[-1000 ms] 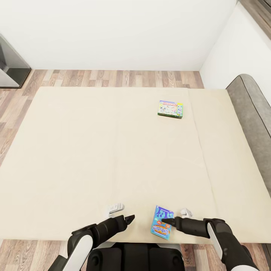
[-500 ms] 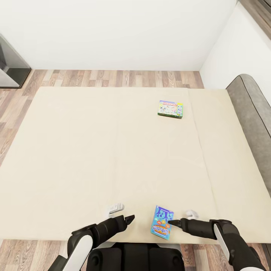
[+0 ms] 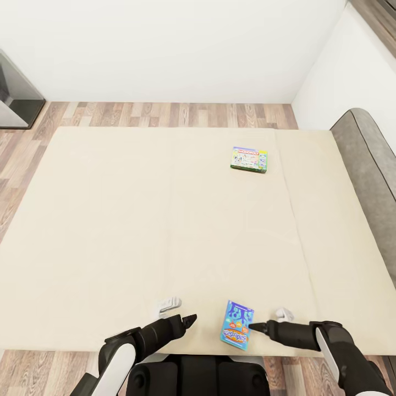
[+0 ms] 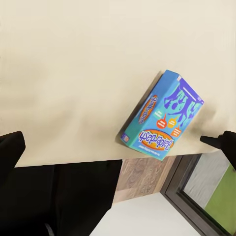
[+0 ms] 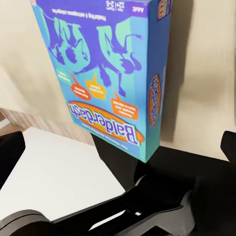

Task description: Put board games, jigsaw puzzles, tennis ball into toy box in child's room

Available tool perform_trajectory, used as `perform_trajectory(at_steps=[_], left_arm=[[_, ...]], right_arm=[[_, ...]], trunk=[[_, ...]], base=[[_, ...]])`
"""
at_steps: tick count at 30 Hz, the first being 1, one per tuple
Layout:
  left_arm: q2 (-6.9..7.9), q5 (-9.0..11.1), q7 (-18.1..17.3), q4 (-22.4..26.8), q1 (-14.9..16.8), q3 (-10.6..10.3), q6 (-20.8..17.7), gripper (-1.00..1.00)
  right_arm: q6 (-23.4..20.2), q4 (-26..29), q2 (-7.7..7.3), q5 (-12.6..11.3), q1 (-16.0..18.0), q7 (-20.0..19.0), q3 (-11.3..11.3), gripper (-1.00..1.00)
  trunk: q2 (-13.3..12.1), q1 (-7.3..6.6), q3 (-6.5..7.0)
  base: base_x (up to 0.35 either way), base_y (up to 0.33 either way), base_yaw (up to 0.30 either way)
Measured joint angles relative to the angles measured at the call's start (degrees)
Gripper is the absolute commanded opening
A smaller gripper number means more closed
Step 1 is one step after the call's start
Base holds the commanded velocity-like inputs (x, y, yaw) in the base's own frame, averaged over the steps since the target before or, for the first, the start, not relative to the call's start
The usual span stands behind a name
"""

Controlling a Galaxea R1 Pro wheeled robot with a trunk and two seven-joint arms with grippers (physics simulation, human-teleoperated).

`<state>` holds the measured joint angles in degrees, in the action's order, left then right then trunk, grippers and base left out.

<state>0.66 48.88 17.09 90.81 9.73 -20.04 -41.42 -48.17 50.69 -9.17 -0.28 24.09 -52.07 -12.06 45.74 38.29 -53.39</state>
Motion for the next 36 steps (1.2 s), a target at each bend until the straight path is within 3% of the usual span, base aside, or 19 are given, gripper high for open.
perform_trajectory(at_steps=[15, 27, 36], left_arm=[[0.0, 0.0, 0.01, -0.01, 0.0, 0.0, 0.0, 1.0], [0.0, 0.0, 0.0, -0.01, 0.0, 0.0, 0.03, 1.0], [0.0, 0.0, 0.0, -0.01, 0.0, 0.0, 0.01, 1.0]], right_arm=[[-1.06, -0.43, 0.43, 0.13, 0.02, 0.89, 0.13, 1.0], [-0.72, -0.88, 1.21, 0.32, 0.05, 8.67, 0.14, 1.0], [-0.57, -1.29, 1.93, 0.34, 0.05, 10.92, 0.14, 1.0]], trunk=[[0.0, 0.0, 0.0], [0.0, 0.0, 0.0], [0.0, 0.0, 0.0]], base=[[0.0, 0.0, 0.0], [0.0, 0.0, 0.0], [0.0, 0.0, 0.0]])
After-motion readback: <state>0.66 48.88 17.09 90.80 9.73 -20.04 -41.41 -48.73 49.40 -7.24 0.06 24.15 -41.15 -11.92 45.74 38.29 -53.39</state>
